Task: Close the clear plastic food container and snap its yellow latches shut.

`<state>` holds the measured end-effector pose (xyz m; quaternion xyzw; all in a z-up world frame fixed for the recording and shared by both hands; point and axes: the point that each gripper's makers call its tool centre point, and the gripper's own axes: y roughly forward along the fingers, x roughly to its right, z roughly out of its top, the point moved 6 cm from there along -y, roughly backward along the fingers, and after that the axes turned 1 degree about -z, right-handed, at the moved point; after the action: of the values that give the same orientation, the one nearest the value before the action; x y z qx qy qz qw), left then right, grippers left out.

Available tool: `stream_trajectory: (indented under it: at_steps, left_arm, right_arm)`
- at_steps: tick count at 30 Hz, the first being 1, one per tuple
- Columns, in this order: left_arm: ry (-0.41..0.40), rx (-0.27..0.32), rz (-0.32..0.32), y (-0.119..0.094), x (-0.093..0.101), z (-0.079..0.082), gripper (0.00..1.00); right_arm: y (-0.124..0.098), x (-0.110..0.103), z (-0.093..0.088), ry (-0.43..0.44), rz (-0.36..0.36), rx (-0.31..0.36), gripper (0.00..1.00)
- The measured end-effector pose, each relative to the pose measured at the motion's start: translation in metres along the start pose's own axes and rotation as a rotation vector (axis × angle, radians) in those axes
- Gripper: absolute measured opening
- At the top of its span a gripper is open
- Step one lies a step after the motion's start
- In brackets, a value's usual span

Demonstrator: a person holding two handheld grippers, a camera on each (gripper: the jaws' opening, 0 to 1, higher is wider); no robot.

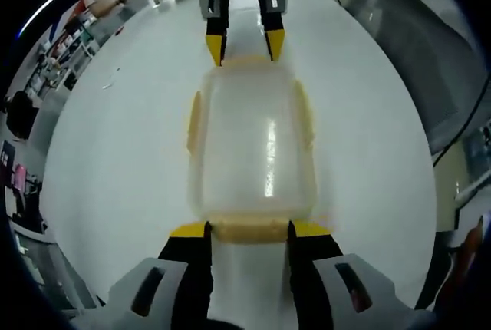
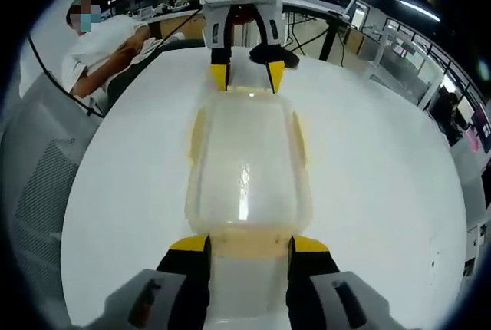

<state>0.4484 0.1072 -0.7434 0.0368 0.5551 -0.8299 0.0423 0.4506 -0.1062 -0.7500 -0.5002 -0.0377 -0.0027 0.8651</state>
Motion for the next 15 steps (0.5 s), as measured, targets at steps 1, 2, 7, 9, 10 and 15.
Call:
stream_trajectory:
  at_steps: [1,2,7,9,10,15]
  left_arm:
    - [-0.008,-0.002,0.000,-0.0005,0.0006,0.0008,0.37]
    - [-0.021,-0.006,-0.001,-0.0003,0.0008,0.0009,0.37]
    - [-0.052,-0.027,-0.028,0.0014,-0.0010,0.0011,0.38]
    - [-0.068,-0.027,-0.048,0.0018,-0.0026,0.0004,0.39]
    - [-0.074,-0.030,-0.056,0.0023,-0.0033,0.0003,0.39]
    - [-0.049,-0.028,-0.094,0.0039,-0.0046,0.0003,0.39]
  right_arm:
    - [-0.0001,-0.0004,0.0002,-0.001,0.001,-0.002,0.37]
    - [0.0002,0.0000,0.0004,-0.001,0.006,-0.008,0.37]
    - [0.0016,0.0011,0.0016,0.004,0.037,-0.038,0.38]
    - [0.0019,0.0019,0.0020,-0.001,0.047,-0.049,0.38]
    - [0.0022,0.0022,0.0022,-0.003,0.049,-0.055,0.38]
    - [0.0023,0.0031,0.0022,-0.007,0.058,-0.071,0.38]
